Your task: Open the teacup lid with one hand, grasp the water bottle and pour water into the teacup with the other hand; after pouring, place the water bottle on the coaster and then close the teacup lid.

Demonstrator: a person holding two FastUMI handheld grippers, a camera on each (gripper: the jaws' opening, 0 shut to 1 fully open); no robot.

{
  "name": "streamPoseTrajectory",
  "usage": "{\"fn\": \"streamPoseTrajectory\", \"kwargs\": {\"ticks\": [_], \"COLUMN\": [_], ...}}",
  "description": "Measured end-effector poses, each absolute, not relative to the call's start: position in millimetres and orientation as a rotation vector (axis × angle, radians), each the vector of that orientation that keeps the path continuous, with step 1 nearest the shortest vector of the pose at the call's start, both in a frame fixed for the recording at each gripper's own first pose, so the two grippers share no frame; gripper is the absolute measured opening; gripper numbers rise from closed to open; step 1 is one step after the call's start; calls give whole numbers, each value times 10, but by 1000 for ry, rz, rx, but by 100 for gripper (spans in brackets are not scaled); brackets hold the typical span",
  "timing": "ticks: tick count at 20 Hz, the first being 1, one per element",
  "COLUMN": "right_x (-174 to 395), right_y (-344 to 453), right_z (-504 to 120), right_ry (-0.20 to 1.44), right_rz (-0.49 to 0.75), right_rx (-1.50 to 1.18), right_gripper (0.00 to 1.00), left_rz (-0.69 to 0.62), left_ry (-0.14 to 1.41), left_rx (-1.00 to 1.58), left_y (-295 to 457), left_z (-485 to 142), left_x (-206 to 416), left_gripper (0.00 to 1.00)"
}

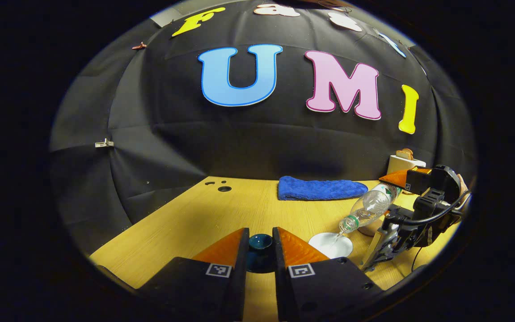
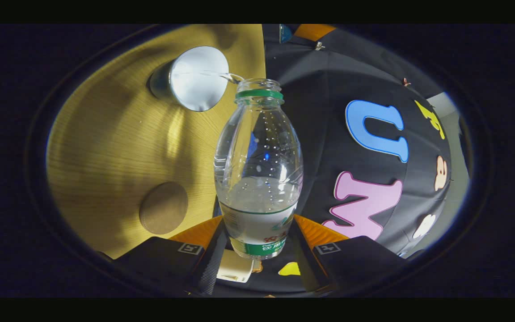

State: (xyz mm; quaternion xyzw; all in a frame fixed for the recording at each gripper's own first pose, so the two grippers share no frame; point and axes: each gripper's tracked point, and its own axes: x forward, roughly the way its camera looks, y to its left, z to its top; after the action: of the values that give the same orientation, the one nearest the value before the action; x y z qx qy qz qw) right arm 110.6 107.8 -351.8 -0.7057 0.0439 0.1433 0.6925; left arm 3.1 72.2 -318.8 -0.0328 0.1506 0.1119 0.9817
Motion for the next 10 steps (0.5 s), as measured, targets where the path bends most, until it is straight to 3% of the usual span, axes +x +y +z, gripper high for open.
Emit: {"fn": "streamPoseTrajectory", "kwargs": {"ticks": [4, 5, 10], "right_x": [1111, 1114, 1122], "right_y": [1073, 1076, 1070], "right_z": [-3517, -3514, -3532], "right_ry": [93, 87, 63], "right_rz": [326, 326, 322], "right_rx": [-1590, -1594, -1619], "right_gripper": [75, 75, 76], "left_rz": [229, 229, 227], "left_ry": [309, 309, 308], "left_rx": [-71, -70, -76], "left_y": [726, 724, 701], "left_z": [-3208, -3216, -3215], "left_x": [22, 18, 27], "left_gripper": [28, 32, 32]}}
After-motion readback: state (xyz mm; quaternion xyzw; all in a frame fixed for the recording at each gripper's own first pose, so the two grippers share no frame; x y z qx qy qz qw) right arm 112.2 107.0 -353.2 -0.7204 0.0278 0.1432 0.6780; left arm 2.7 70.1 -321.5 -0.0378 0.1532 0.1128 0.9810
